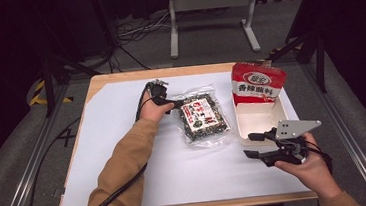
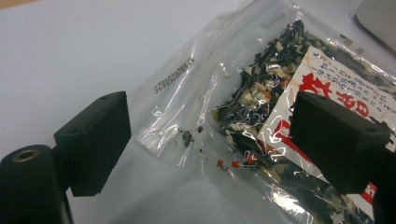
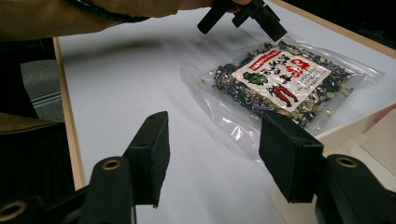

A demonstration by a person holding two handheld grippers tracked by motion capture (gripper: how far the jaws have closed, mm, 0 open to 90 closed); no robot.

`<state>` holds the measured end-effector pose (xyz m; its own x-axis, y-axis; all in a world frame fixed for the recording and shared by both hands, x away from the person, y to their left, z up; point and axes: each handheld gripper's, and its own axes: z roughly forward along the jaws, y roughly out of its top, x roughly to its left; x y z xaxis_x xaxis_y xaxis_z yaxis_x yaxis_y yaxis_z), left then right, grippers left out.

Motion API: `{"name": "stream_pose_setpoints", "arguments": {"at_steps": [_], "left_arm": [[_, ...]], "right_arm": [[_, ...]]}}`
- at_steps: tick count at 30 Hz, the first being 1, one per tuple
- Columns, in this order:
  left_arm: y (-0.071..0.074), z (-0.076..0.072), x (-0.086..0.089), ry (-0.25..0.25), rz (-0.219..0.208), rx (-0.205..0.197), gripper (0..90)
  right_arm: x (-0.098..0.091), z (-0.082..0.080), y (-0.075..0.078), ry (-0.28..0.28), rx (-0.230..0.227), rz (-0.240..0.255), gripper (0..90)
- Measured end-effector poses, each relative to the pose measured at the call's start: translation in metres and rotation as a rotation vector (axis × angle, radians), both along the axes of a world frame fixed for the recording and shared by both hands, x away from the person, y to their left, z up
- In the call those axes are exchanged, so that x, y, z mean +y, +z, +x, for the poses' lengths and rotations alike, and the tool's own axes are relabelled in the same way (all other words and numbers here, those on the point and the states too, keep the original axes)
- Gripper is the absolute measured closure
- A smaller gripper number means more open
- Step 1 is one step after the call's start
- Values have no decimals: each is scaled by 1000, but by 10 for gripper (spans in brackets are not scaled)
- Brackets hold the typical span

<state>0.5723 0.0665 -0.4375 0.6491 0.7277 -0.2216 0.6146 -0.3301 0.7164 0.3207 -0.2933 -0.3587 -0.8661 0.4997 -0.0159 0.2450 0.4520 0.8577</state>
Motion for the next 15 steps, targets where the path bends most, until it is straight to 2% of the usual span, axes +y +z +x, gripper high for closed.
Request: {"name": "stream_pose_setpoints", "arguments": {"at_steps": [2,4,10,11,12,14,15], "left_arm": [[-3,1,-2,-9,25,37,129],[-7,1,-5,-10,34,51,125],[-9,2,-5,-9,14,46,99],[-9,2,-5,-22,15,31,104],[-10,2,-5,-20,12,19,115],[-9,-1,-5,-5,2,34,180],[-8,-1,-7,-2,11,37,201]], "right_arm": [[-1,-1,1,-2,-4,-3,428],[-3,-2,2,-5,-9,2,427],[-3,-4,2,-9,-8,2,426],[-3,-4,1,-8,-7,-1,425],[-3,-4,0,-8,-6,-1,425],[-2,-3,-1,-5,-4,-3,425],[-2,-3,0,-5,-6,-2,425]]}}
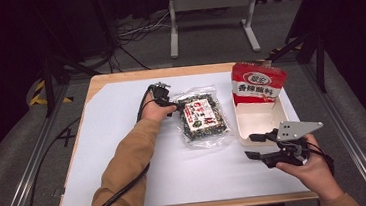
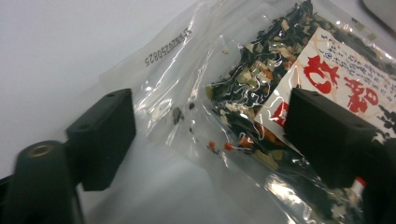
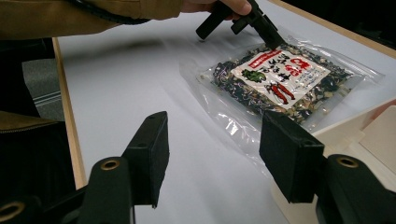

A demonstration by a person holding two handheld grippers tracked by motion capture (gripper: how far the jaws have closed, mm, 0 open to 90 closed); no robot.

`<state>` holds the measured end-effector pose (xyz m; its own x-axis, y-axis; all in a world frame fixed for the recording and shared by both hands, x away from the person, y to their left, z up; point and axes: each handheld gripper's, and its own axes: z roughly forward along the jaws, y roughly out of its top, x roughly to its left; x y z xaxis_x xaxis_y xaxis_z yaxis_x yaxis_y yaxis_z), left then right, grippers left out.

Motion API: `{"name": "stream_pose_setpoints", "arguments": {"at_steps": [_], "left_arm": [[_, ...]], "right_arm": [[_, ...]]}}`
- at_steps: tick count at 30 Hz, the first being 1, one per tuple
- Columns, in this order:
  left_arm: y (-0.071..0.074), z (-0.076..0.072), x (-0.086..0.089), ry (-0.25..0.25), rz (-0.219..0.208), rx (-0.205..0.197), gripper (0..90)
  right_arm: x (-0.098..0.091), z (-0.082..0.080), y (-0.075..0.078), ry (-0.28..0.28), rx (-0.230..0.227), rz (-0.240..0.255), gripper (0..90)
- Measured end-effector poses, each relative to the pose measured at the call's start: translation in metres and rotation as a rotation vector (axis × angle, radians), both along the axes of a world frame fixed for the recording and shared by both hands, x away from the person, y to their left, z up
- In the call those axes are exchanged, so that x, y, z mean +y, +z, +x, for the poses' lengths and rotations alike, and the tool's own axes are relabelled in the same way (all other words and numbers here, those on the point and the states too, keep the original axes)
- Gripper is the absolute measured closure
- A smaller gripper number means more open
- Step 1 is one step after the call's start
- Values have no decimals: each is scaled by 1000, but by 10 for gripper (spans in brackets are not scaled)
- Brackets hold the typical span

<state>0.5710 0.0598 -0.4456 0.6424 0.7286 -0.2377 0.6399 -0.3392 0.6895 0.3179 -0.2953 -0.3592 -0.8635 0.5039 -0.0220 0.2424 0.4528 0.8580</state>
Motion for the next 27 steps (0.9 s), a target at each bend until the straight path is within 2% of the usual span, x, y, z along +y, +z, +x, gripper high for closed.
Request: {"name": "stream_pose_setpoints", "arguments": {"at_steps": [1,2,7,13,18,27], "left_arm": [[0,0,0,0,0,0,229],[2,-1,-1,-23,-24,23,354],[3,0,-1,-25,-30,50,378],[4,-1,-2,-2,-43,81,454],[2,-3,-1,36,-68,87,514],[2,-5,-1,66,-95,105,652]], "right_arm": [[0,0,0,0,0,0,425],[0,0,2,0,-2,6,424],[2,-2,6,13,-15,13,422],[1,-1,7,23,-15,24,421],[2,0,5,29,-12,24,422],[2,0,4,36,-7,27,422]]}}
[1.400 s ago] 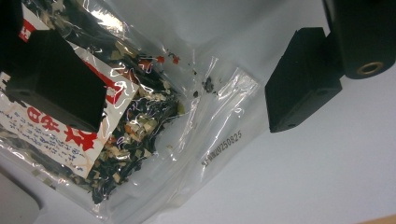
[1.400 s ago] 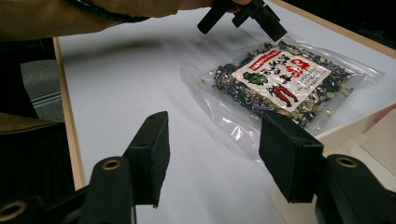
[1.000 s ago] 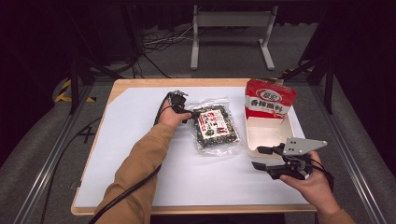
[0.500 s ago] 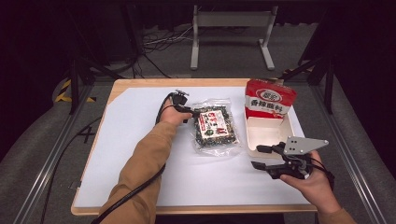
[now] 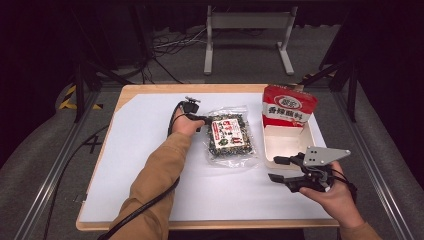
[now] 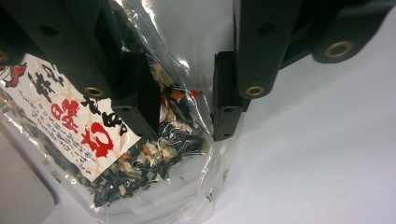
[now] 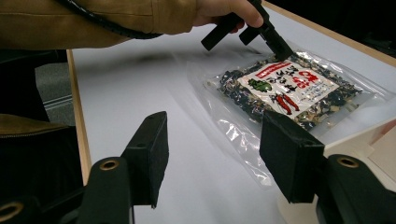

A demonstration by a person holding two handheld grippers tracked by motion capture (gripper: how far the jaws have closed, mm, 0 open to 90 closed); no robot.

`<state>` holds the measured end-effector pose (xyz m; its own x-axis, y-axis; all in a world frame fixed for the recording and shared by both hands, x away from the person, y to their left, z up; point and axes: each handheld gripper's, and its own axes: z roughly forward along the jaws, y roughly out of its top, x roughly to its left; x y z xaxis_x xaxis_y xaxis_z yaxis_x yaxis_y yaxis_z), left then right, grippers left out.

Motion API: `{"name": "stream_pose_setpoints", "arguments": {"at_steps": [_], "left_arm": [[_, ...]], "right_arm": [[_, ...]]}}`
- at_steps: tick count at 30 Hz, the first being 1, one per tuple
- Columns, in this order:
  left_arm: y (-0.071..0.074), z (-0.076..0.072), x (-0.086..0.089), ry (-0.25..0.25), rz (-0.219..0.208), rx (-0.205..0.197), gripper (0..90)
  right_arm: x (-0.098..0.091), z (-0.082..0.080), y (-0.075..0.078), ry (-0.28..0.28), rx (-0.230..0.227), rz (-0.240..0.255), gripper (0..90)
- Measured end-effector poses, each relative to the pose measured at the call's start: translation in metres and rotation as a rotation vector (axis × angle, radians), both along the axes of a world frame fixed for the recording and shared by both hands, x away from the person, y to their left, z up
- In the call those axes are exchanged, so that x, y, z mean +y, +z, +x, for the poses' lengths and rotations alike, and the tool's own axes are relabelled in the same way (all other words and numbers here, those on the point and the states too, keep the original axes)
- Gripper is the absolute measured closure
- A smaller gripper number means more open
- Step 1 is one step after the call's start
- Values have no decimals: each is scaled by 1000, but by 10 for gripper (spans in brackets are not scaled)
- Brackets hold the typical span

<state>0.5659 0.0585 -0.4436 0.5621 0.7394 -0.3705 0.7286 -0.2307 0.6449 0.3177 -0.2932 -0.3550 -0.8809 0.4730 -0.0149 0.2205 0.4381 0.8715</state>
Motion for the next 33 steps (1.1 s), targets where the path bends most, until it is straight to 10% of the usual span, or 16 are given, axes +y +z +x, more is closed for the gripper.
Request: {"name": "stream_pose_setpoints", "arguments": {"at_steps": [15,33], "left_arm": [[6,-1,-4,51,25,22,774],[28,-13,4,59,-24,-63,821]], "right_arm": [[-3,-1,-1,2,0,-7,432],[-5,0,1,1,-18,-16,449]]}}
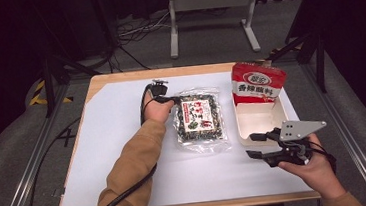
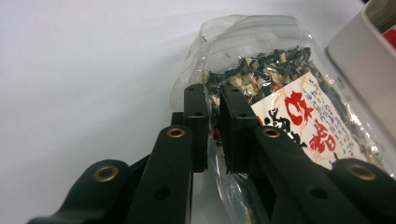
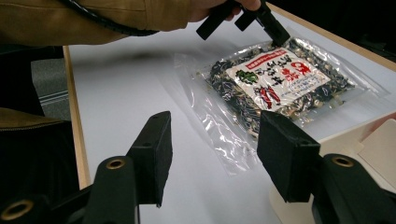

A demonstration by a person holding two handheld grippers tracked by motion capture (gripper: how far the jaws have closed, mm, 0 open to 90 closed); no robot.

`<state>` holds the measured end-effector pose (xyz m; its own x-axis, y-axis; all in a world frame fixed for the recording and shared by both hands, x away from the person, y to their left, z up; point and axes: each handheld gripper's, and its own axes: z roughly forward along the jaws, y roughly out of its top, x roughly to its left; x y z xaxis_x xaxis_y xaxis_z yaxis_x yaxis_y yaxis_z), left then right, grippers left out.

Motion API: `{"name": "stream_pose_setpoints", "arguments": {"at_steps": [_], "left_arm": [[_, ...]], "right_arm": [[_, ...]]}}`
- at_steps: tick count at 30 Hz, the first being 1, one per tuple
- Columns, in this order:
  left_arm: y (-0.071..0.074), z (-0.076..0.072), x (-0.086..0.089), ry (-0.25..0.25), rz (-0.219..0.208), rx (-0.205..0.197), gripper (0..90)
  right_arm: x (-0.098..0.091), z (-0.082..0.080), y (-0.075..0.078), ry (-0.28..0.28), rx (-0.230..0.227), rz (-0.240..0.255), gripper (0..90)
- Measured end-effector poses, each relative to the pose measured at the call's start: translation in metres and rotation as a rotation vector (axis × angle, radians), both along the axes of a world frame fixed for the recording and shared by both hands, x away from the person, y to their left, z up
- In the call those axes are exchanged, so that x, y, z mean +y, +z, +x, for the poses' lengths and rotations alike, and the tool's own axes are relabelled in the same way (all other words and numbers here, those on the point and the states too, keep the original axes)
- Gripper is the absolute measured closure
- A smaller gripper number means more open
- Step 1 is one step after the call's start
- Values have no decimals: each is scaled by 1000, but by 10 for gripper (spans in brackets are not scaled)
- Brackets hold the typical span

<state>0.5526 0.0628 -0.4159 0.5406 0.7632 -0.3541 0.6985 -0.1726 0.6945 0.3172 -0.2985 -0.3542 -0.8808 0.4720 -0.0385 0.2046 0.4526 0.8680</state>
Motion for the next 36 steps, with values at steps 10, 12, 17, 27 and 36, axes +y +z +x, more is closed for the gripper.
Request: {"name": "stream_pose_setpoints", "arguments": {"at_steps": [10,12,17,27,36], "left_arm": [[36,-22,19,-8,-26,-114,830],[43,-28,22,-19,-39,-134,832],[57,-41,23,-42,-71,-183,836],[87,-72,17,-117,-91,-285,844],[108,-103,17,-179,-116,-361,848]], "right_arm": [[0,3,3,-10,-8,6,451],[0,4,3,-11,-8,9,451],[2,7,3,-14,-7,9,453],[4,16,3,-32,8,19,458],[12,29,-3,-80,91,33,424]]}}
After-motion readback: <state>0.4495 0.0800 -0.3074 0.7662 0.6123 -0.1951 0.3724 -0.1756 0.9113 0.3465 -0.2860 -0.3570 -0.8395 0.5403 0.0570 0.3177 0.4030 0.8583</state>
